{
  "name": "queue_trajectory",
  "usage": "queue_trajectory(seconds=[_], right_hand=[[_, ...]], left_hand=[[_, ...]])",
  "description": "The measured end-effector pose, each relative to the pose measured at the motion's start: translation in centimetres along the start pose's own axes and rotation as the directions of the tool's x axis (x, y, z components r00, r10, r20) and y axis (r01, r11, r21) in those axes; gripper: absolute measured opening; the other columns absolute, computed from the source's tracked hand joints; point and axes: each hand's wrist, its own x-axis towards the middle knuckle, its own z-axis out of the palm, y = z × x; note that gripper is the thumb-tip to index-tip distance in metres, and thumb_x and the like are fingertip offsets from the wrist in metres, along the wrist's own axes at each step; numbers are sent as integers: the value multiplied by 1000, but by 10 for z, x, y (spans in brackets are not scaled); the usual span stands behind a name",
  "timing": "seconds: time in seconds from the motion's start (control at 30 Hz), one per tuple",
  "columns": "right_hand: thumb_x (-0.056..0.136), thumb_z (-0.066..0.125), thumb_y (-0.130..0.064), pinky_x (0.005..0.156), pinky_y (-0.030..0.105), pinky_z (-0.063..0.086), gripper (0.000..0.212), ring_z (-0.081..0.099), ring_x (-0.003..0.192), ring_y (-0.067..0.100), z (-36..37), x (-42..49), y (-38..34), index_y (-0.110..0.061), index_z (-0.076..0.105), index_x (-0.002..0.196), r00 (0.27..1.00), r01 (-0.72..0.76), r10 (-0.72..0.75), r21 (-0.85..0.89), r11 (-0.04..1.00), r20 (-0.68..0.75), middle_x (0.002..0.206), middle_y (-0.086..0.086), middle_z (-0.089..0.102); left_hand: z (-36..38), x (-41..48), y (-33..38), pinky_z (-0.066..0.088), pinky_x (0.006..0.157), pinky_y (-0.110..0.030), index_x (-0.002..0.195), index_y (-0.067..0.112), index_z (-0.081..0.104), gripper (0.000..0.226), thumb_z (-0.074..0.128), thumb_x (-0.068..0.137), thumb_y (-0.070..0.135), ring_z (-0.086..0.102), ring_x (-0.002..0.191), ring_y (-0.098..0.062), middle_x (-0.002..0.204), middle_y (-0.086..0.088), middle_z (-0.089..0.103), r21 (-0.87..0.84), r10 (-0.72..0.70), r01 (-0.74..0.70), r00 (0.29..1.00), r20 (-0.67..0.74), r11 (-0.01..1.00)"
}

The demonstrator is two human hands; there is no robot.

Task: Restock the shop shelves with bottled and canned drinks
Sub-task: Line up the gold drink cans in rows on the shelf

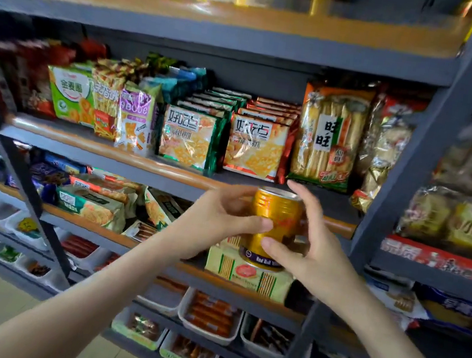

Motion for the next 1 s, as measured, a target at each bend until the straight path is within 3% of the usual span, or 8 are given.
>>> queue_trajectory(seconds=[0.1,0.27,0.33,0.43,0.57,0.67,0.83,1.0], right_hand=[[78,78,-31,96,36,51,74,56,116,4,-24,22,-25,-58,34,131,981,158,-163,-64,985,-101,130,-21,52],[66,80,-40,95,32,50,65,54,117,1,-52,64,-92,-59,45,117,863,404,-425,-132,905,-272,125,-28,52],[63,81,-42,90,29,52,64,58,112,2,-59,84,-119,-59,46,115,811,449,-480,-171,877,-334,122,-28,55],[67,85,-36,84,23,52,65,60,106,1,-70,119,-151,-58,45,113,753,465,-530,-254,848,-389,117,-27,57],[67,82,-37,76,17,50,59,61,97,-7,-86,166,-174,-57,45,107,748,343,-472,-337,877,-467,109,-26,61],[66,86,-34,79,26,51,55,64,93,3,-101,202,-180,-49,47,102,784,186,-342,-330,926,-518,106,-16,64],[68,86,-33,69,29,50,54,59,91,12,-123,252,-177,-33,45,104,836,-141,-87,-367,919,-541,105,-5,60],[69,85,-35,78,36,57,57,57,95,14,-128,285,-162,-28,41,103,842,-340,49,-458,821,-537,105,-3,58]], left_hand=[[-9,21,39,53,94,-35,125,22,60,59,80,69,24,67,106,-18,111,-2,72,42,164,-164,986,-1,986],[-43,49,117,51,88,-24,129,18,55,50,59,82,37,63,112,-16,118,0,69,93,532,-530,847,11,843],[-65,66,145,51,89,-23,125,21,58,44,52,86,42,63,109,-8,114,7,69,360,696,-641,717,-34,678],[-101,105,176,47,91,-23,121,19,60,41,46,90,42,60,105,-7,113,7,65,784,873,-545,487,7,298],[-137,162,195,49,91,-34,119,11,60,43,45,88,37,58,106,-24,115,-7,62,917,891,-390,383,242,-81],[-161,195,205,52,91,-39,125,14,58,53,44,86,47,56,111,-26,121,-9,59,894,819,-399,431,380,-205],[-179,226,224,33,110,-33,147,27,33,74,33,87,71,35,133,-19,146,0,39,870,524,-427,697,490,-245],[-178,229,226,40,95,-30,144,28,33,62,37,93,63,43,126,-16,139,2,46,833,506,-478,664,550,-279]])
